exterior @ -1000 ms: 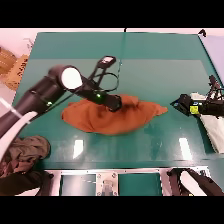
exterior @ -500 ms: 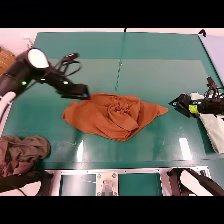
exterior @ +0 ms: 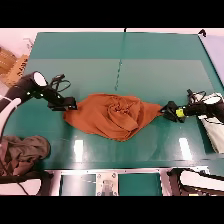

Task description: Fold the shirts.

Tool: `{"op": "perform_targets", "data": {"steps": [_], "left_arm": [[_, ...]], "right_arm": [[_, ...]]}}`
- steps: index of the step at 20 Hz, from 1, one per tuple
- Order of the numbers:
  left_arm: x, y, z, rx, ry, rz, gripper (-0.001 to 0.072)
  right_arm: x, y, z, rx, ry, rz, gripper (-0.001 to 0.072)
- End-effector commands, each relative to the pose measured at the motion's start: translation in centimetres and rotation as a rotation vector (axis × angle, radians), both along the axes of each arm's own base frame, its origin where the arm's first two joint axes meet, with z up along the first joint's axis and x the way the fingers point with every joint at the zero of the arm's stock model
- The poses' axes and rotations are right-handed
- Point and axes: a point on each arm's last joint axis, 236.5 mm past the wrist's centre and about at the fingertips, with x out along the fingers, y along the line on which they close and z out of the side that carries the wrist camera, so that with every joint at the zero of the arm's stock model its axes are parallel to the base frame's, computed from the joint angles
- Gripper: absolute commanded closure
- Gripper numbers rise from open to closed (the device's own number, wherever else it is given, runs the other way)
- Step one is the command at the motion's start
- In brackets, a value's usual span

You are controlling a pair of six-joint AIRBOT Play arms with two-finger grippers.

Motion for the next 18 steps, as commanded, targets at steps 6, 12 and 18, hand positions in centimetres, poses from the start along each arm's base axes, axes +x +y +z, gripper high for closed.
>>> {"op": "perform_targets", "data": {"steps": [6, 12, 18], "left_arm": [[0.2, -1.3, -1.4, -0.063, 0.049, -0.019, 0.0683], [4.6, 0.9, 12.5, 0.011, -0.251, -0.076, 0.0684], [3.1, 1.3, 34.6, -0.042, -0.742, -0.023, 0.0684]], "right_arm": [[4.7, 3.4, 0.5, 0.084, -0.092, 0.107, 0.0692], [7.6, -0.6, 15.3, 0.047, -0.359, 0.121, 0.0693], [3.2, -3.7, 36.0, -0.196, -0.773, 0.03, 0.0693]]}}
